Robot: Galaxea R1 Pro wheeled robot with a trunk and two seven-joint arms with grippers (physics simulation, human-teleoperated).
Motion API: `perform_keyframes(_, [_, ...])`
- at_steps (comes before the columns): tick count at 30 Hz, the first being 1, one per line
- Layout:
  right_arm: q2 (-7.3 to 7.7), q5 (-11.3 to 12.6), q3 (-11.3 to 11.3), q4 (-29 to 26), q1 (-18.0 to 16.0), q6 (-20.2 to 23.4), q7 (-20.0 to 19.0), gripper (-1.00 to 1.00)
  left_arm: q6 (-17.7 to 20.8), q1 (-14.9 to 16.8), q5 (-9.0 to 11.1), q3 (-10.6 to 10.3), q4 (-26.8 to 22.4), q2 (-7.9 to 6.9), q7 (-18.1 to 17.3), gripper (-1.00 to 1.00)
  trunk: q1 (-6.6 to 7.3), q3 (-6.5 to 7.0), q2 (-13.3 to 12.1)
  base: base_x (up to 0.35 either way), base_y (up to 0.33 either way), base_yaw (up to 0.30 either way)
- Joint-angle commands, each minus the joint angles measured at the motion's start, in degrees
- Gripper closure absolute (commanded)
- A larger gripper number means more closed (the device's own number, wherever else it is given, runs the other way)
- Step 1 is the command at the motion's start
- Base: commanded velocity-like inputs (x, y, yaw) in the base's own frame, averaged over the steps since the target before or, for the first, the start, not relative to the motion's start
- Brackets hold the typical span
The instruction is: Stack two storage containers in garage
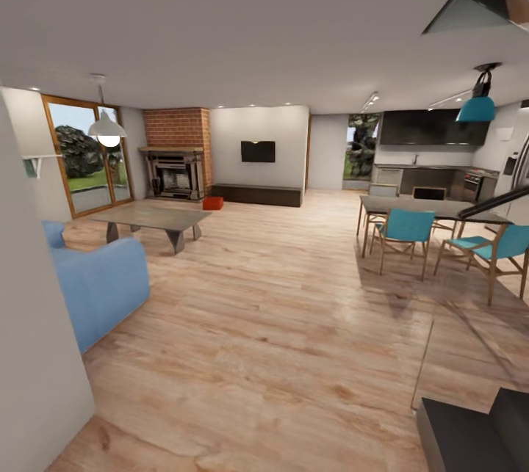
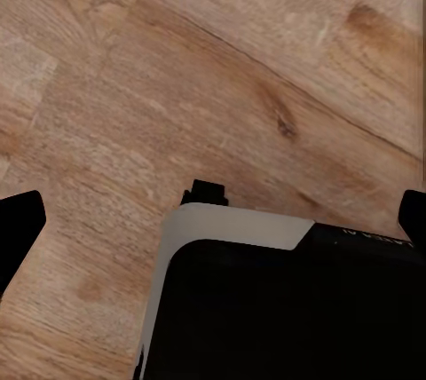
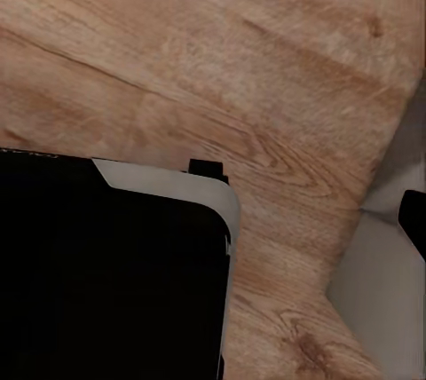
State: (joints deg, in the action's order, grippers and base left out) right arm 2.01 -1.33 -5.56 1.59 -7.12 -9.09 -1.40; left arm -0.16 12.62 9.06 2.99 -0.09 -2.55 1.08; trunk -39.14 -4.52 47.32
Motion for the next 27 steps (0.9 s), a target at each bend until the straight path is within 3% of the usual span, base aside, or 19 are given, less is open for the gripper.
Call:
perform_keyframes(1, [0.03, -0.1, -0.3, 0.2, -0.1, -0.3, -0.1, -1.0, 0.0, 0.0, 0.3, 0.3, 0.0, 0.02, 0.1, -1.0, -0.04, -0.09, 0.1, 0.323, 0.0, 0.0])
perform_keyframes(27, [0.0, 0.0, -0.3, 0.2, -0.1, -0.3, -0.1, -1.0, -0.6, 0.0, 0.3, 0.3, 0.1, 0.27, 0.2, -1.0, -0.04, -0.09, 0.1, 0.323, 0.017, 0.0])
